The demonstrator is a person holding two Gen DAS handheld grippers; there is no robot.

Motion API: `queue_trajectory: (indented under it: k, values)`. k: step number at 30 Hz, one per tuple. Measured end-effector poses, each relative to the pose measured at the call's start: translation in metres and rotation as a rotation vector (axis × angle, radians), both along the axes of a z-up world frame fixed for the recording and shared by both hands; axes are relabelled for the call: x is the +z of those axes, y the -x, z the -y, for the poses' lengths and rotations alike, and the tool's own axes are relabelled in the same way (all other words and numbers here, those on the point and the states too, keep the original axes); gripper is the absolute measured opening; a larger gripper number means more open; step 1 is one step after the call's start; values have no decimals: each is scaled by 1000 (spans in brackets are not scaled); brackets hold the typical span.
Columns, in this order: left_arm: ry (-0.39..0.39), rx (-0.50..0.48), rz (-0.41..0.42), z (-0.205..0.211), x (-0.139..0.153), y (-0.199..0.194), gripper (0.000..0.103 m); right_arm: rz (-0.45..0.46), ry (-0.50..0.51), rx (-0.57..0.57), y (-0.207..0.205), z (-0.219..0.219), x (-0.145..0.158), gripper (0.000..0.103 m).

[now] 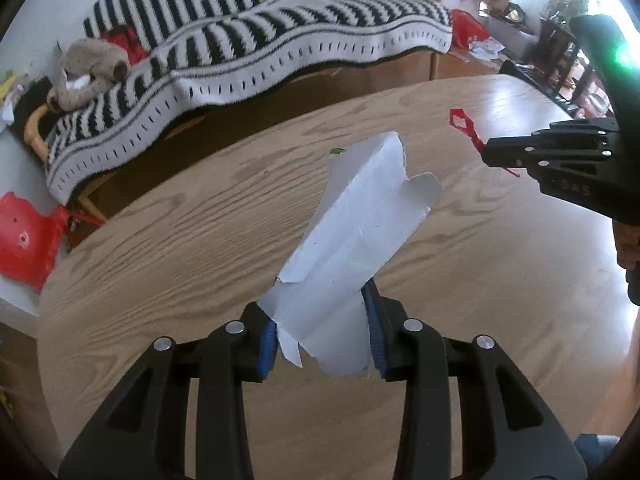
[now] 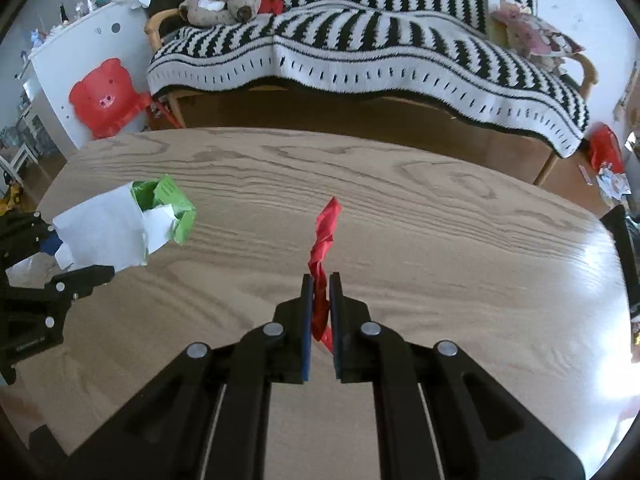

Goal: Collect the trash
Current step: 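Grasp the white paper with the left tool while the right tool grasps the red ribbon, then carry the paper and ribbon over the black bin and open both tools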

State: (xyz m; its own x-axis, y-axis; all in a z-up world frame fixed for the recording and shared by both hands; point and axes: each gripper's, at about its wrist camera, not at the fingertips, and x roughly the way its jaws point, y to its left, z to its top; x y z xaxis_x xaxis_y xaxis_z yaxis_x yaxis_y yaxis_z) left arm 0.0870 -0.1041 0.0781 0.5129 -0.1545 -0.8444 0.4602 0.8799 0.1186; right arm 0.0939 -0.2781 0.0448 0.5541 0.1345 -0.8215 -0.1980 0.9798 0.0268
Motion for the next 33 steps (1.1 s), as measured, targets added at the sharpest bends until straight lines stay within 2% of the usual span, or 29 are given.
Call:
queue_trajectory:
  k: [6, 10, 15, 21, 27, 31, 33]
  values:
    - [11, -53, 49, 21, 39, 56, 36, 55, -2, -24, 60, 15, 43, 9]
    - [-32, -102, 57, 47, 52, 95, 36, 103, -4, -47, 107, 31, 70, 9]
    - [-18, -228, 88, 95, 61, 165, 36, 148, -8, -89, 173, 65, 89, 9]
    - [-9, -374, 65, 155, 49, 244, 36, 145, -21, -214, 266, 132, 72, 9]
    - [32, -448, 41, 197, 35, 302, 37, 109, -41, -335, 346, 197, 55, 9]
    - [67, -504, -8, 225, 21, 342, 37, 99, -23, -374, 393, 222, 52, 9]
    - [79, -531, -74, 238, 3, 361, 37, 85, -36, -384, 421, 228, 41, 9]
